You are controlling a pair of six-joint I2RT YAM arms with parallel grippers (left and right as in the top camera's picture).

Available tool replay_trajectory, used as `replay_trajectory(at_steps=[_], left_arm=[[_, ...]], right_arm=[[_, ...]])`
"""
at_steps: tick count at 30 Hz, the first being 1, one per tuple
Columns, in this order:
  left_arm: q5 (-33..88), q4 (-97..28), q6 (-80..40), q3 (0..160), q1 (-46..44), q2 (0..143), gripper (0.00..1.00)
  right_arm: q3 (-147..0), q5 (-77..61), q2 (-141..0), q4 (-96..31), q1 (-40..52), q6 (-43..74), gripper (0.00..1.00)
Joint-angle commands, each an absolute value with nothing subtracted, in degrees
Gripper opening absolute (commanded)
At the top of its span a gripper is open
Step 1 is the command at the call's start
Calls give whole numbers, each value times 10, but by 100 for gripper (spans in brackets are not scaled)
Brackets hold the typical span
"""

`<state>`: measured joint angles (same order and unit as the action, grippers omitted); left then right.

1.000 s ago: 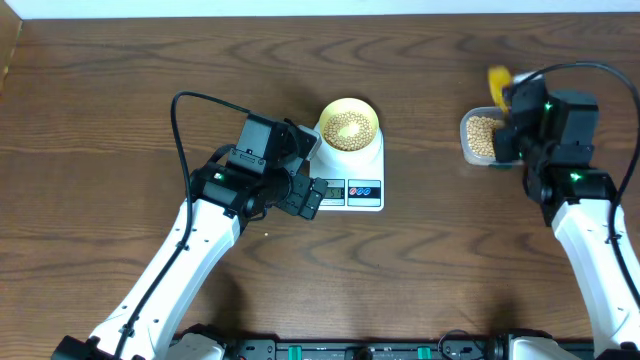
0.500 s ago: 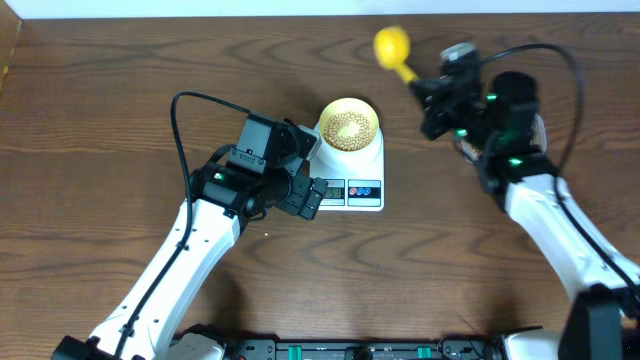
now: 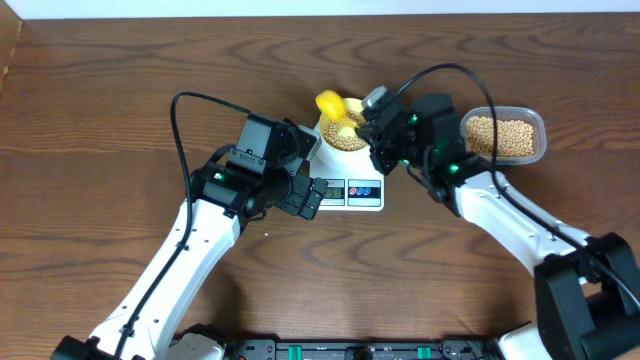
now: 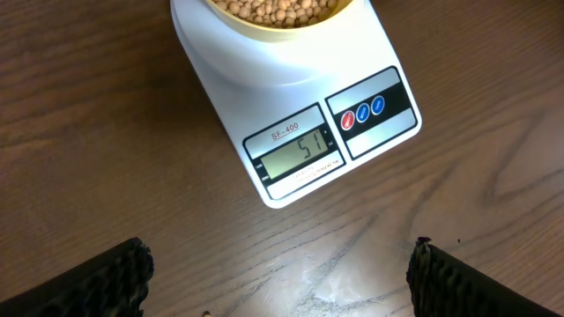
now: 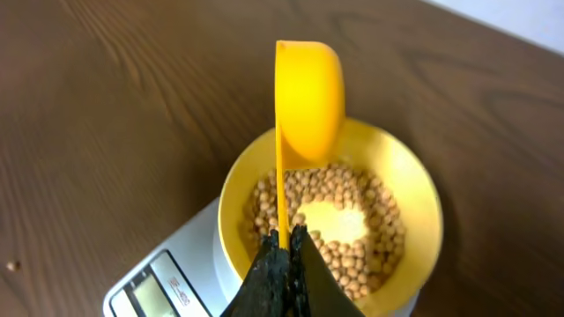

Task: Scoop item into bowl and weigh 50g on scale
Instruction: 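Carry the filled scoop with the right gripper to the bowl, then tilt the scoop with the right gripper to pour soybeans into the bowl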

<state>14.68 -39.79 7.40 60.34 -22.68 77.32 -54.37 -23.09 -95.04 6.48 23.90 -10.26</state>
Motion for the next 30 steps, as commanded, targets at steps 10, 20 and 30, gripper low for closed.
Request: replay_trajectory(at_steps=[10,20,30], left_arm=[[145,-398,70,598,-229,775,95],[145,-398,70,598,-229,775,95],[145,-398,70,598,-229,775,95]], right_arm=[[-545,-164,-969,51,251,-140,1],[-545,-164,-969,19,250,-151,1],[-545,-175,-969,-37,252,-206,1]])
